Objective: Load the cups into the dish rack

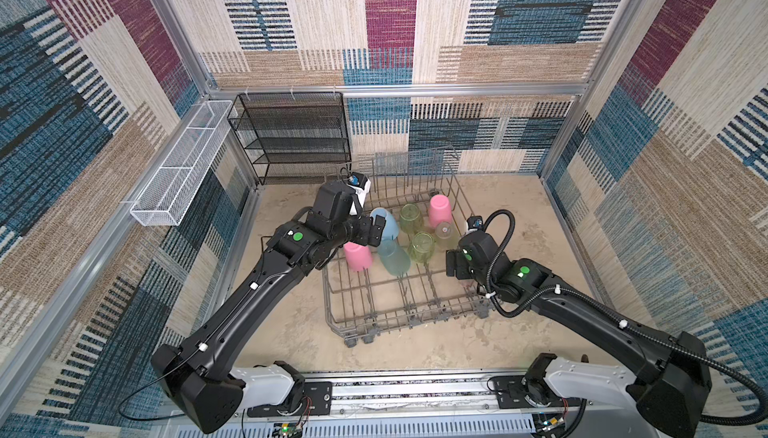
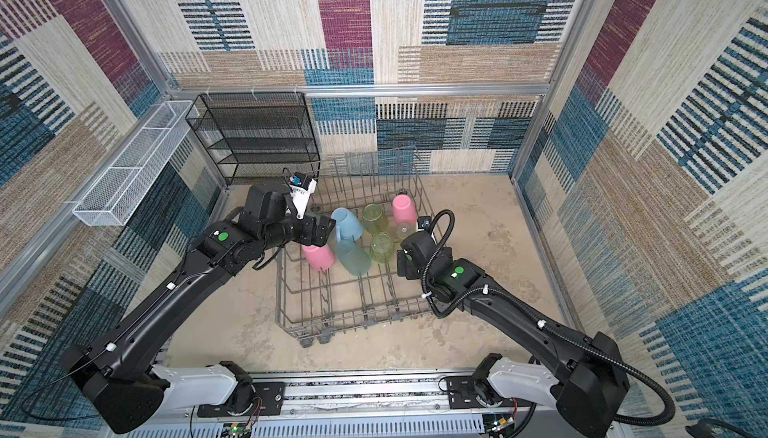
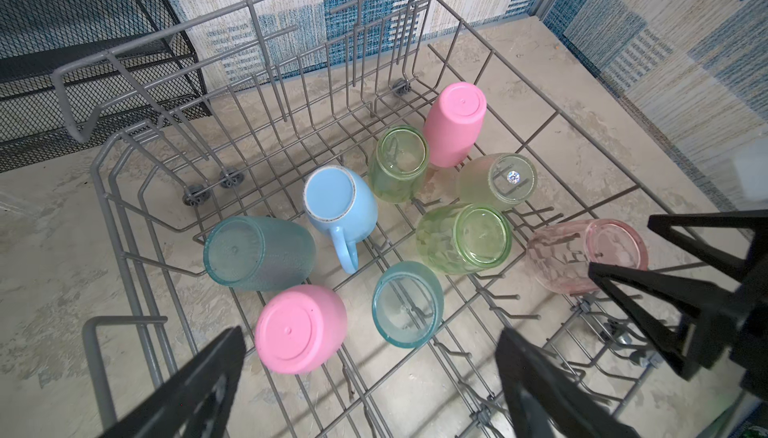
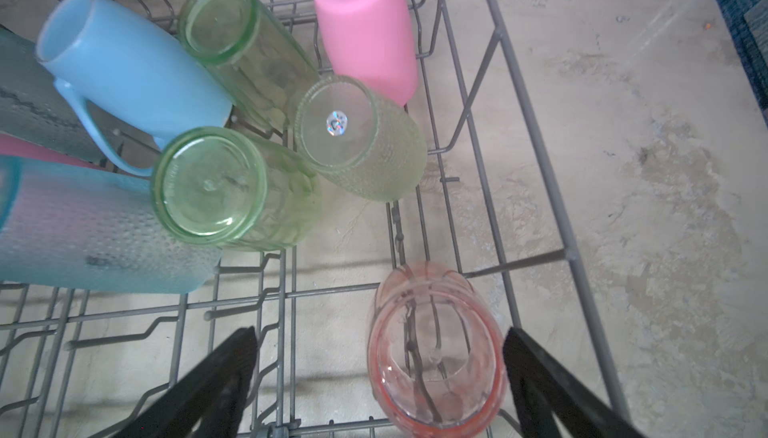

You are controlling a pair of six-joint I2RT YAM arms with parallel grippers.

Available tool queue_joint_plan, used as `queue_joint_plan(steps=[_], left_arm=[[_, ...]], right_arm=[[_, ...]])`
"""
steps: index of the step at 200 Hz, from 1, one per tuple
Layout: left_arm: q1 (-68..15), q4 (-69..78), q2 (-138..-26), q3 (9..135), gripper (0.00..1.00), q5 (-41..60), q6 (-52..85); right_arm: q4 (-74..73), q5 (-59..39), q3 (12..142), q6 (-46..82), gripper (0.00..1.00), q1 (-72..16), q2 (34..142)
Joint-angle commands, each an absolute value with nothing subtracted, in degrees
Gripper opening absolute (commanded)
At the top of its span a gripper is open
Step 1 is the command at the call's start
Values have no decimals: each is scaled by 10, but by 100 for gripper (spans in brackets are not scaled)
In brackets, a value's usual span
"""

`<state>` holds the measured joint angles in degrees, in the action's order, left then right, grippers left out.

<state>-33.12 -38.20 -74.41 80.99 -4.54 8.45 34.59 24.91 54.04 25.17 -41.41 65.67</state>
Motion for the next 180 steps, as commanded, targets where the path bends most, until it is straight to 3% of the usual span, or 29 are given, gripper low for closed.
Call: queue_joint_plan(steps=[1, 49, 109, 144, 180], left_arm=[[-331, -366, -740, 808, 98, -61, 65], [-325, -368, -733, 817, 99, -91, 54], [-271, -352, -699, 832, 99, -167, 41], [-188, -321, -675, 798, 99, -175, 88], [-50, -271, -644, 706, 99, -139, 189]], right_arm=[[314, 257, 557, 218, 99, -414, 638], [240, 250, 606, 153, 100, -392, 649], [111, 184, 622, 109, 100, -281, 644], [12, 164, 590, 108, 100, -209, 622], [-104, 197, 508, 91, 100, -164, 601]])
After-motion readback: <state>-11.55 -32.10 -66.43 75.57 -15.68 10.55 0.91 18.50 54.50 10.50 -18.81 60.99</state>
